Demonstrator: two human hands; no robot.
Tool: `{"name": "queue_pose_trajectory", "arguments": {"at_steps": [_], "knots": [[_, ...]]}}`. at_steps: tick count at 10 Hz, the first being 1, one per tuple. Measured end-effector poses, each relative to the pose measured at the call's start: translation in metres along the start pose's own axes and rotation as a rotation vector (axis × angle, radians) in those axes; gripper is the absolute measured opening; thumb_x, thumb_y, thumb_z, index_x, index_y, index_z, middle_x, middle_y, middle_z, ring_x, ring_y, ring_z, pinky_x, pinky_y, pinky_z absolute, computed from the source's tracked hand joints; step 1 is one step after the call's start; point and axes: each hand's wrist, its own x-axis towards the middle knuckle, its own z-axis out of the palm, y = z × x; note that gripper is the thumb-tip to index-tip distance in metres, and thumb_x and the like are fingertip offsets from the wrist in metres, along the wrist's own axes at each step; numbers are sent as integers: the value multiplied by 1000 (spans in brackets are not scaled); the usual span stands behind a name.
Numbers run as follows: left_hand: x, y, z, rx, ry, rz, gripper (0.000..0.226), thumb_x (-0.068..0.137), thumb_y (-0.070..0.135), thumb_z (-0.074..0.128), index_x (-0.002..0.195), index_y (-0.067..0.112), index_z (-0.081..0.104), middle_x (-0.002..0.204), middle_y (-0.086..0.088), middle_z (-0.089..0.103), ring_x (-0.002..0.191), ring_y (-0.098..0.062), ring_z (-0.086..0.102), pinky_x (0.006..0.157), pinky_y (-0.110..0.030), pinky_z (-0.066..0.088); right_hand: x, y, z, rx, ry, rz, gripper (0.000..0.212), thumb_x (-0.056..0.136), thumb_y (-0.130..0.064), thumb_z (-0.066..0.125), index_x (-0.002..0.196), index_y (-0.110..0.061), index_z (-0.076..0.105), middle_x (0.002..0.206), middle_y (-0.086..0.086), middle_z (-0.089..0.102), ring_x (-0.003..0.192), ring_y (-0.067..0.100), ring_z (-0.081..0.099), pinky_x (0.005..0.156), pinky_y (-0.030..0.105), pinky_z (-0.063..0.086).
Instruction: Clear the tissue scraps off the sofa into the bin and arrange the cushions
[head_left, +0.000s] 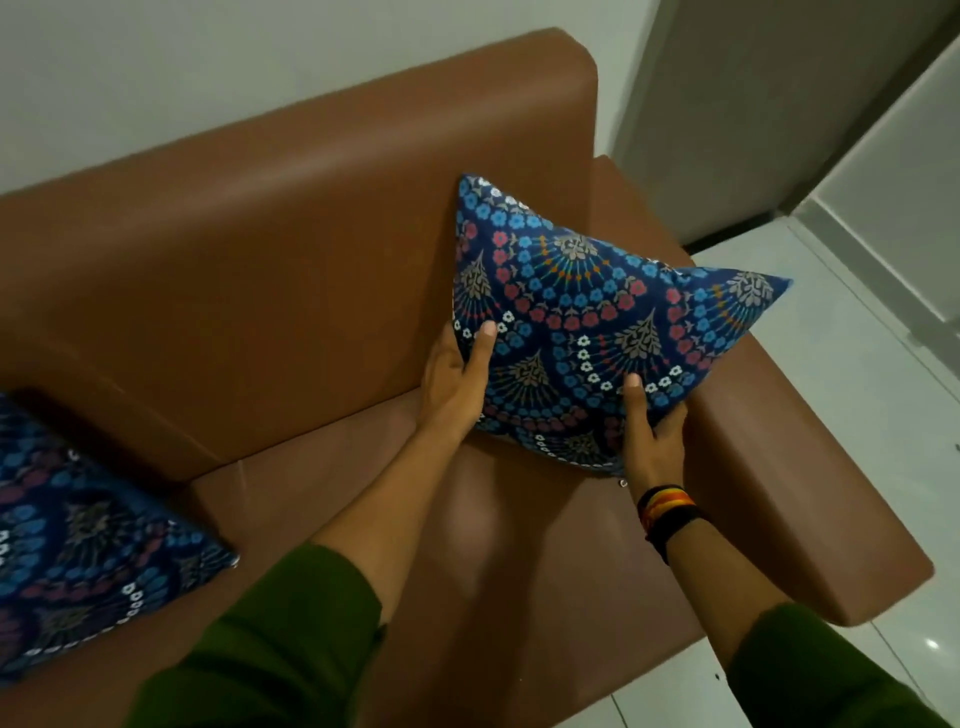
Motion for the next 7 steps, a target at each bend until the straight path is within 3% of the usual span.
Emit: {"name": "queue_pose_trajectory", "arguments": {"at_steps": [1, 2, 3, 4, 5, 6, 7], "knots": [[-30, -6, -19, -98, 75, -49, 81, 94, 75, 44, 161, 32, 26, 166, 6, 34, 154, -18, 30, 126, -49, 29, -13, -16, 14, 12, -66, -21, 76, 83, -73, 58, 147, -43, 31, 147, -13, 48, 132, 16, 50, 110, 47, 43], [-68, -31, -53, -152, 190, -110, 76, 96, 70, 46, 160, 33, 26, 165, 10, 35, 153, -15, 32, 126, -46, 29, -29, -37, 39, -14, -186, -89, 71, 81, -76, 58, 142, -45, 39, 135, -20, 53, 121, 9, 54, 100, 36, 47], [-93, -62, -86, -112, 340, -202, 80, 94, 74, 43, 161, 36, 25, 165, 13, 34, 152, -15, 33, 124, -33, 24, -38, -49, 80, -68, -329, -132, 64, 78, -79, 59, 134, -53, 43, 128, -26, 56, 116, 7, 57, 93, 33, 49], [-99, -84, -105, -136, 382, -208, 72, 95, 70, 45, 157, 38, 30, 157, 14, 43, 147, -15, 41, 116, -30, 32, -43, -44, 116, -104, -423, -132, 67, 80, -75, 60, 137, -43, 44, 132, -15, 58, 115, 11, 57, 99, 40, 50], [-95, -98, -114, -135, 314, -174, 70, 97, 67, 46, 158, 38, 29, 159, 11, 45, 145, -17, 45, 121, -39, 38, -43, -30, 132, -106, -443, -134, 73, 86, -69, 57, 148, -35, 36, 146, -8, 51, 126, 15, 52, 109, 44, 43], [-96, -106, -121, -40, 308, -189, 82, 97, 70, 39, 164, 34, 8, 160, -1, 44, 141, -26, 50, 115, -50, 45, -47, -31, 132, -98, -458, -154, 69, 90, -66, 54, 150, -45, 27, 152, -18, 42, 137, 14, 45, 112, 40, 39], [-113, -101, -142, 182, 418, -102, 83, 101, 66, 33, 165, 26, -2, 171, -3, 23, 153, -27, 33, 121, -50, 37, -91, -35, 101, -152, -482, -236, 50, 94, -60, 53, 131, -73, 22, 122, -64, 31, 113, -32, 40, 95, 16, 39]]}}
